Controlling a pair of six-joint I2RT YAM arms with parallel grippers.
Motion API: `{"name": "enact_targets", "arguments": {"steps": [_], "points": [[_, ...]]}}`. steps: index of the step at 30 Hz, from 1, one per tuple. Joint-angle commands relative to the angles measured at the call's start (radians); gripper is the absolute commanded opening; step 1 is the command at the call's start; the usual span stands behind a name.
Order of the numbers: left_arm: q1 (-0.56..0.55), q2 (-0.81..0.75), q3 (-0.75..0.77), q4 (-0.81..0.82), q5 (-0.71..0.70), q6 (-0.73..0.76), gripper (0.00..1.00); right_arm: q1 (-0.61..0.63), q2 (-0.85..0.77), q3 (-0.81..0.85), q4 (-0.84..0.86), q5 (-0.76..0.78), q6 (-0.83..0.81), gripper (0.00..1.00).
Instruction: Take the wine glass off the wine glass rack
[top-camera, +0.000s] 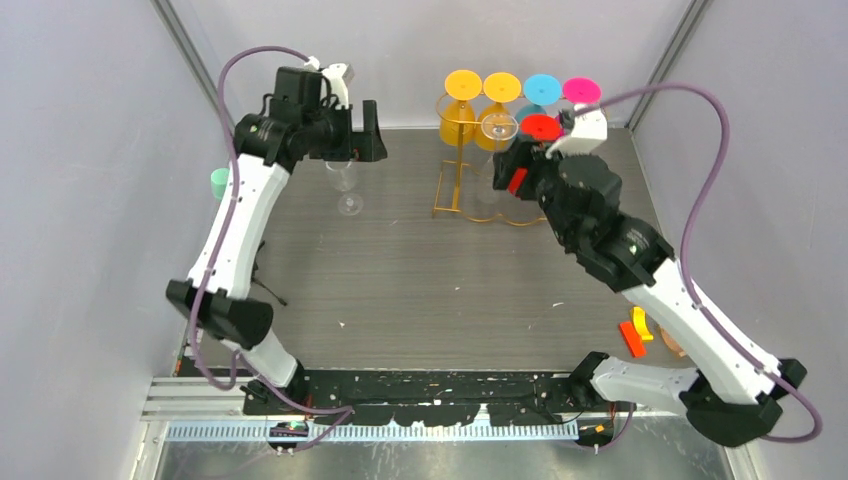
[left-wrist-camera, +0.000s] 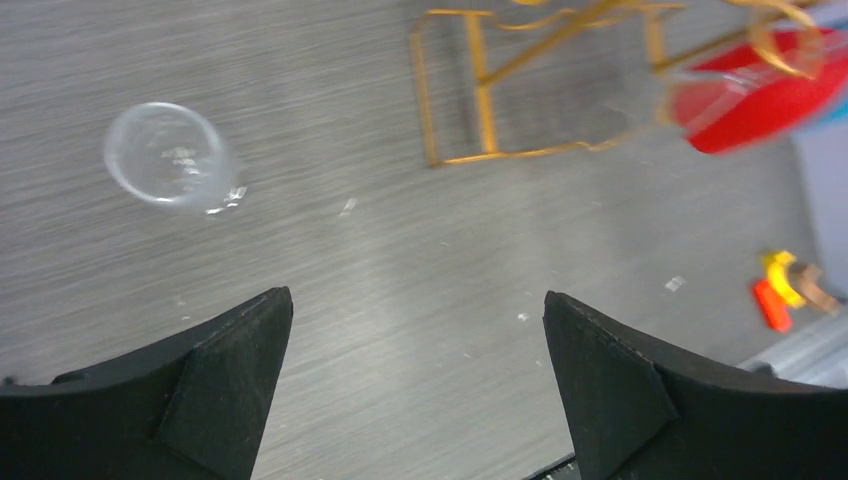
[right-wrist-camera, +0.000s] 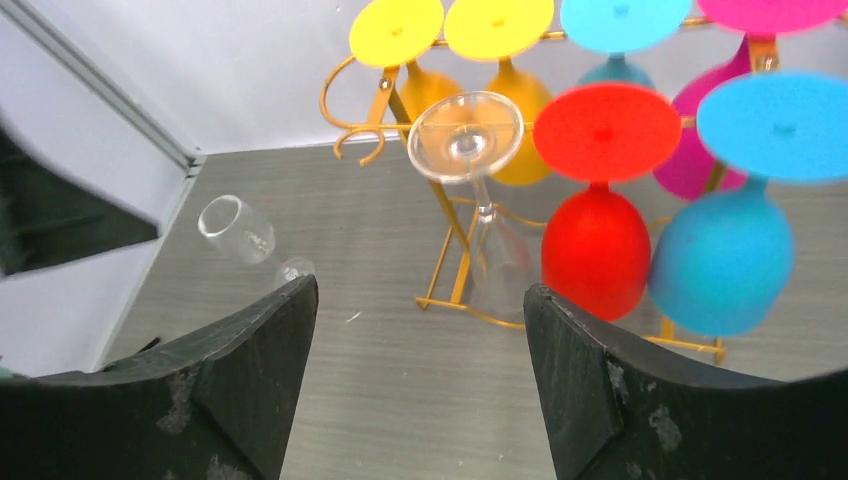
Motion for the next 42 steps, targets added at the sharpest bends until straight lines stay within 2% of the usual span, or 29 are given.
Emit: {"name": "enact_targets", "arguments": {"steps": [1, 4, 7, 8, 12, 13, 16, 19, 29, 33, 42], "points": [[-0.004, -0.199, -0.162, 0.248, 0.277, -0.033, 1.0, -0.018, 0.144, 0.214, -0.101, 0.049, -0.127, 0.81], [-0.004, -0.298, -0.27, 0.346, 0.311, -0.063, 1.0, -0.085, 0.259, 0.363, -0.22, -0.009, -0.021, 0.78], [-0.004, -0.367, -0.344, 0.389, 0.326, -0.07, 1.0, -0.21, 0.296, 0.383, -0.235, -0.141, 0.121, 0.73], [-0.004, -0.382, -0.358, 0.392, 0.323, -0.071, 1.0, -0.253, 0.304, 0.37, -0.227, -0.207, 0.187, 0.71], [-0.004, -0.431, -0.433, 0.423, 0.313, -0.074, 1.0, -0.327, 0.3, 0.31, -0.162, -0.298, 0.337, 0.66], [-0.004, -0.441, -0.45, 0.431, 0.311, -0.08, 1.0, -0.334, 0.286, 0.277, -0.122, -0.323, 0.383, 0.62], [-0.004, -0.463, -0.5, 0.465, 0.325, -0.109, 1.0, -0.36, 0.227, 0.154, 0.031, -0.348, 0.492, 0.51], [-0.004, -0.482, -0.53, 0.491, 0.38, -0.137, 1.0, -0.362, 0.19, 0.066, 0.143, -0.315, 0.588, 0.47], [-0.004, -0.578, -0.626, 0.542, 0.395, -0.169, 1.0, -0.363, 0.196, -0.027, 0.272, -0.3, 0.719, 0.47], [-0.004, -0.59, -0.608, 0.513, 0.413, -0.168, 1.0, -0.363, 0.202, -0.042, 0.296, -0.293, 0.739, 0.45], [-0.004, -0.629, -0.561, 0.46, 0.345, -0.116, 1.0, -0.363, 0.221, -0.093, 0.383, -0.272, 0.792, 0.36]]}}
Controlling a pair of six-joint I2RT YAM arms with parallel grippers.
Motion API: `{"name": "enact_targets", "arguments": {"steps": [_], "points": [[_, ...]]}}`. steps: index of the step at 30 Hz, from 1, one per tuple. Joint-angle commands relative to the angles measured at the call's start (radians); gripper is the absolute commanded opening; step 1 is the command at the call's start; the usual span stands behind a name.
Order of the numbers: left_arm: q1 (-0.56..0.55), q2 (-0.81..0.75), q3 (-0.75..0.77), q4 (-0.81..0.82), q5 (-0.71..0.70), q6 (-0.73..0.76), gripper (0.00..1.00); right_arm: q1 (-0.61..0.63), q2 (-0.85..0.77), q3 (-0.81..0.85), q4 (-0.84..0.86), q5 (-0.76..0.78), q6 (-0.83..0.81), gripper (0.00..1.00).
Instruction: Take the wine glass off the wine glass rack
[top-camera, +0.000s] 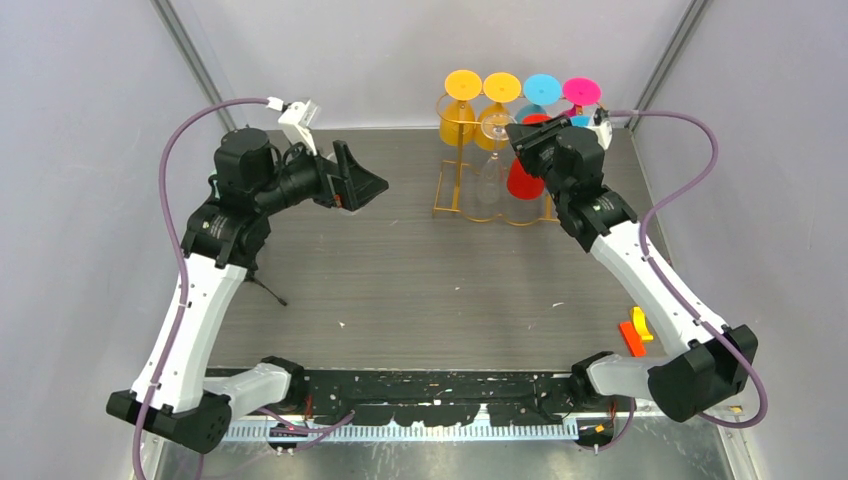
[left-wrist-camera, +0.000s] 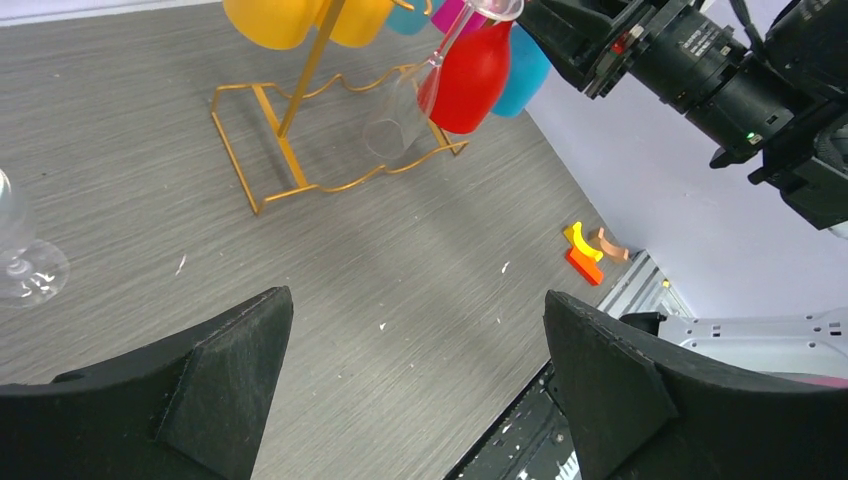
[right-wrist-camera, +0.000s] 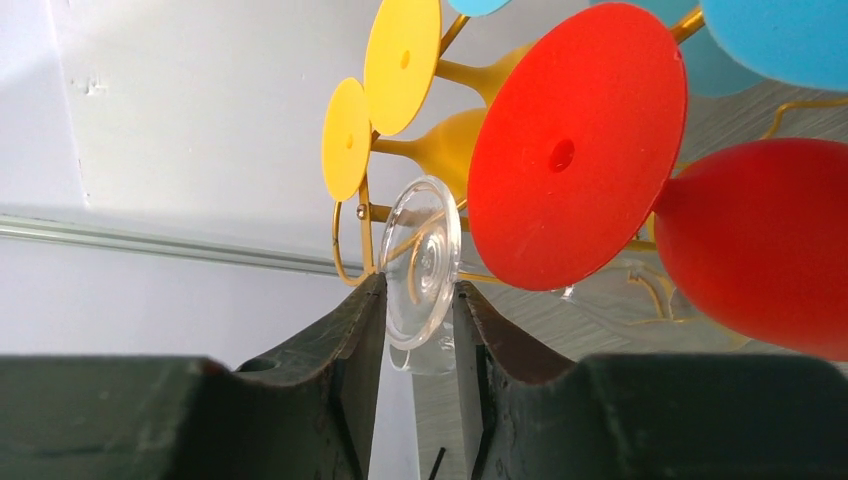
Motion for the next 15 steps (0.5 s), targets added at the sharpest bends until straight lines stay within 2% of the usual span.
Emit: {"name": "enact_targets", "arguments": {"steps": [1, 10, 15], "points": [[-0.002, -0.031, 0.062, -0.011, -0.025, 0.03, 1.0, -0.004, 0.0, -0.011, 0.107, 0.033, 0.047, 0.35], [-0.002, -0.025, 0.073, -0.035, -0.077, 0.041, 1.0, -0.004, 0.015, -0.034, 0.169, 0.059, 0.067, 0.27], [-0.002, -0.026, 0.076, -0.046, -0.129, 0.045, 1.0, -0.005, 0.031, -0.037, 0.196, 0.066, 0.084, 0.26]]}}
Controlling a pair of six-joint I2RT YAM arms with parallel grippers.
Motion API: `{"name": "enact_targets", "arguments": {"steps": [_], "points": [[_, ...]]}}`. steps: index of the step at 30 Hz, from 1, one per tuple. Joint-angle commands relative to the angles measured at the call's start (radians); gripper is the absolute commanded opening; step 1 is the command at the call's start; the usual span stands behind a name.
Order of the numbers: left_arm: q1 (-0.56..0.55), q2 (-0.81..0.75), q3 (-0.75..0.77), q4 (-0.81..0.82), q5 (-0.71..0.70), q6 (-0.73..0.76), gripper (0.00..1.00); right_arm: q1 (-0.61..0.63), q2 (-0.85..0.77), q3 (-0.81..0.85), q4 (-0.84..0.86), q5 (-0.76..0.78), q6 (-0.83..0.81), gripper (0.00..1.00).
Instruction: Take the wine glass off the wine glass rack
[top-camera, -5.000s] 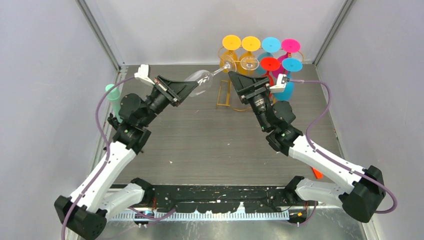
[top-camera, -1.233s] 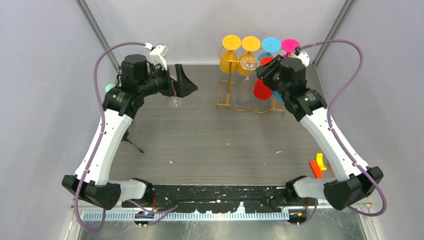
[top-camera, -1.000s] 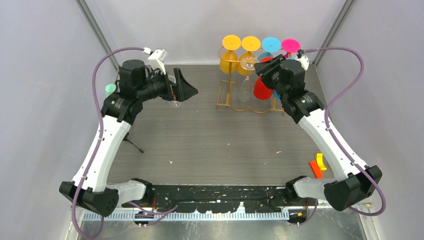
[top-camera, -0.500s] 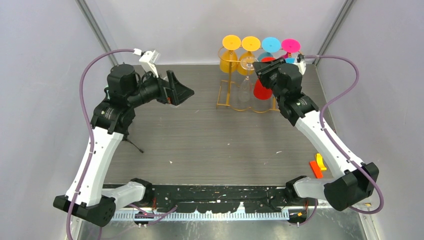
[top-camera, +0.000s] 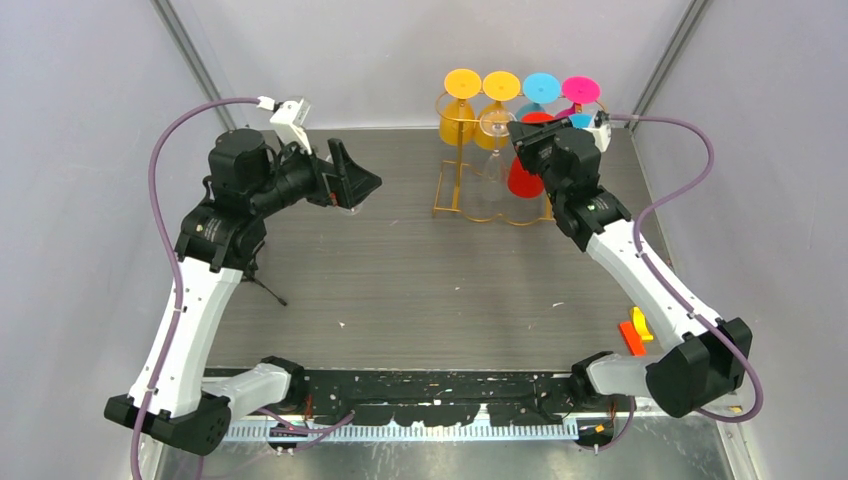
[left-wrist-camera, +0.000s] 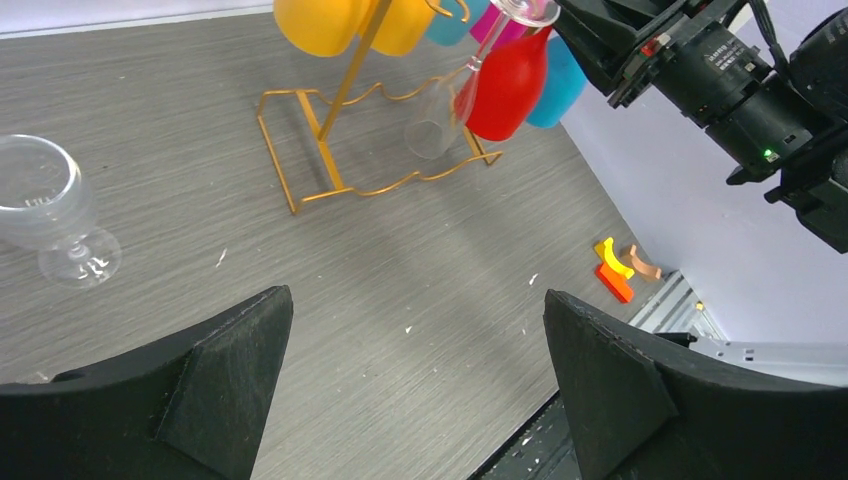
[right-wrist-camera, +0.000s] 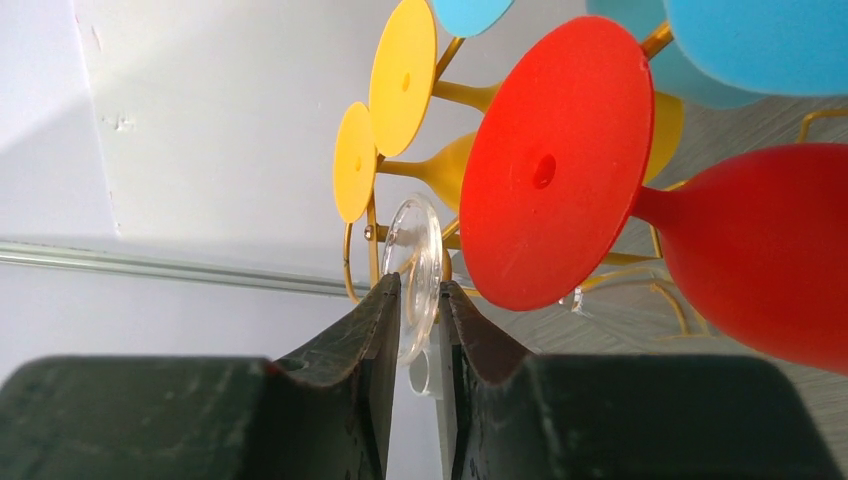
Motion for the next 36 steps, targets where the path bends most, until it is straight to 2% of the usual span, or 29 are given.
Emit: {"name": "enact_targets", "arguments": {"steps": [1, 5, 10, 14, 18, 30, 36], "points": [[-0.002, -0.012, 0.039, -0.001, -0.053, 0.024, 1.0, -0.004, 0.017, 0.005, 0.106, 0.038, 0.034, 0.27], [-0.002, -0.014, 0.034, -0.006, -0.066, 0.029, 1.0, -0.005, 0.033, 0.0, 0.118, 0.033, 0.065, 0.3], [-0.002, -0.016, 0.037, -0.019, -0.084, 0.041, 1.0, -0.004, 0.04, -0.011, 0.135, 0.033, 0.093, 0.29], [-0.002, -0.017, 0.035, -0.021, -0.087, 0.046, 1.0, -0.004, 0.035, -0.014, 0.138, 0.036, 0.099, 0.21], [-0.002, -0.018, 0.032, -0.022, -0.095, 0.046, 1.0, -0.004, 0.023, -0.024, 0.142, 0.04, 0.116, 0.01], [-0.002, -0.109, -0.041, 0.089, -0.161, 0.027, 1.0, -0.004, -0.083, -0.054, 0.142, 0.05, 0.134, 0.0], [-0.002, -0.108, -0.051, 0.094, -0.179, 0.03, 1.0, -0.004, -0.096, -0.052, 0.134, 0.03, 0.145, 0.0]]}}
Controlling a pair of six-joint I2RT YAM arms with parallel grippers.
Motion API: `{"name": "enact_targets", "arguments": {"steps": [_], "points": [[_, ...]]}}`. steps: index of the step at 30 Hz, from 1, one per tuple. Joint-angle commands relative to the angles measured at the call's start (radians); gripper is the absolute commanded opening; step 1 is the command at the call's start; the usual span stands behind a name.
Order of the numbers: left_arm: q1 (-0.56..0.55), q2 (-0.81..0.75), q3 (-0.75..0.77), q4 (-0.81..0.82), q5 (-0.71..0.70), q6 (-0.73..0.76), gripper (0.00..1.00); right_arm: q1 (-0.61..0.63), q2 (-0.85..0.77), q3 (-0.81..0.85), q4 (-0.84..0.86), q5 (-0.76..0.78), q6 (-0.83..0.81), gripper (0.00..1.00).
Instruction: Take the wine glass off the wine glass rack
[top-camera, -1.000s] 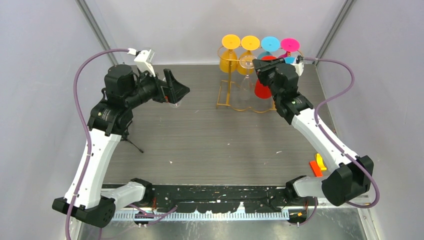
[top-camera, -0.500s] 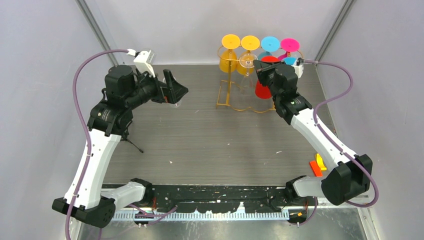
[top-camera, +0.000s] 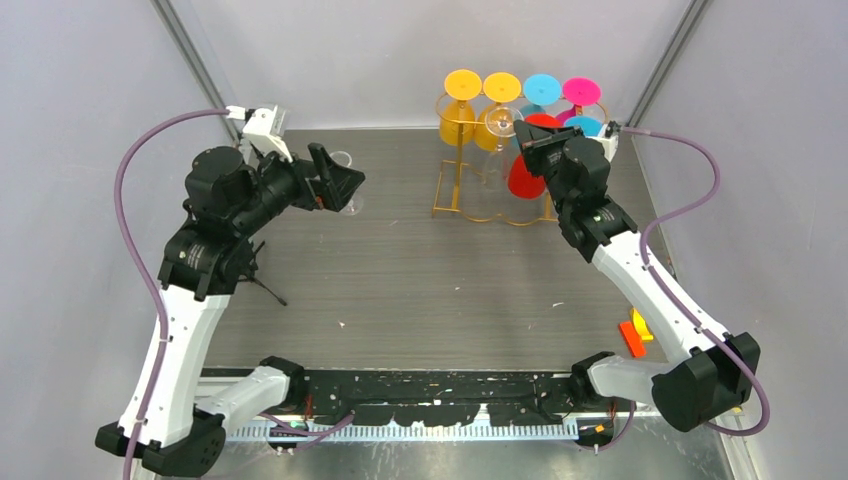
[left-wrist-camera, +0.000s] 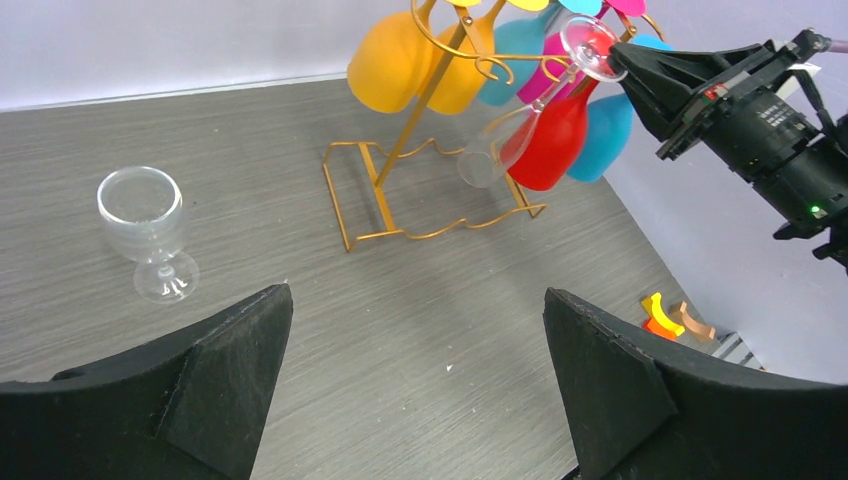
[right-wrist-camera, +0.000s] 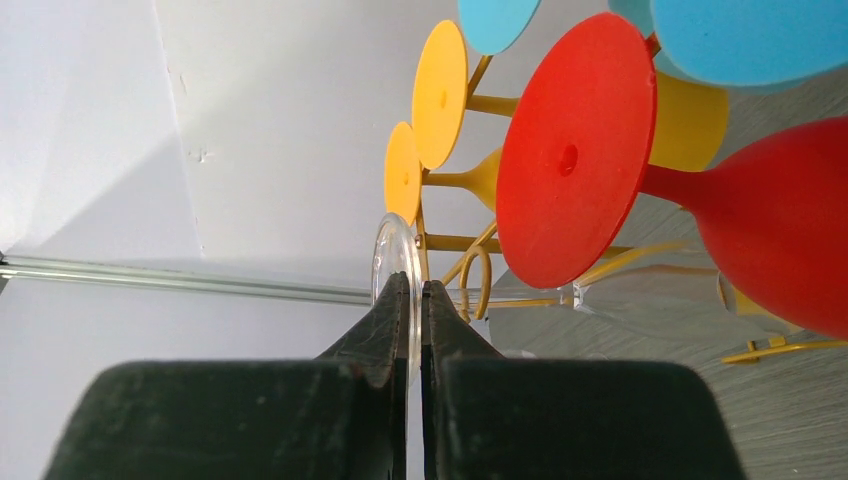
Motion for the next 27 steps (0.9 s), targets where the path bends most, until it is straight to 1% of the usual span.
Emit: {"name": "enact_targets", "arguments": {"steps": [1, 9, 17, 25, 27], "points": [[-0.002, 0.002, -0.011, 0.057, -0.022, 0.006, 1.0, 0.002, -0.04, 0.012, 0.059, 0.007, 0.029, 0.0], [-0.002, 0.019, -0.037, 0.077, -0.029, 0.013, 1.0, 0.002, -0.047, 0.01, 0.033, -0.062, 0.072, 0.0], [-0.002, 0.025, -0.081, 0.113, -0.009, 0.018, 1.0, 0.002, -0.04, 0.034, -0.01, -0.152, 0.047, 0.0], [-0.002, 0.044, -0.146, 0.218, 0.064, 0.073, 1.0, 0.003, -0.101, -0.03, 0.015, -0.265, 0.089, 0.0], [-0.002, 0.059, -0.166, 0.256, 0.135, 0.091, 1.0, 0.002, -0.116, -0.044, 0.015, -0.286, 0.104, 0.0]]}}
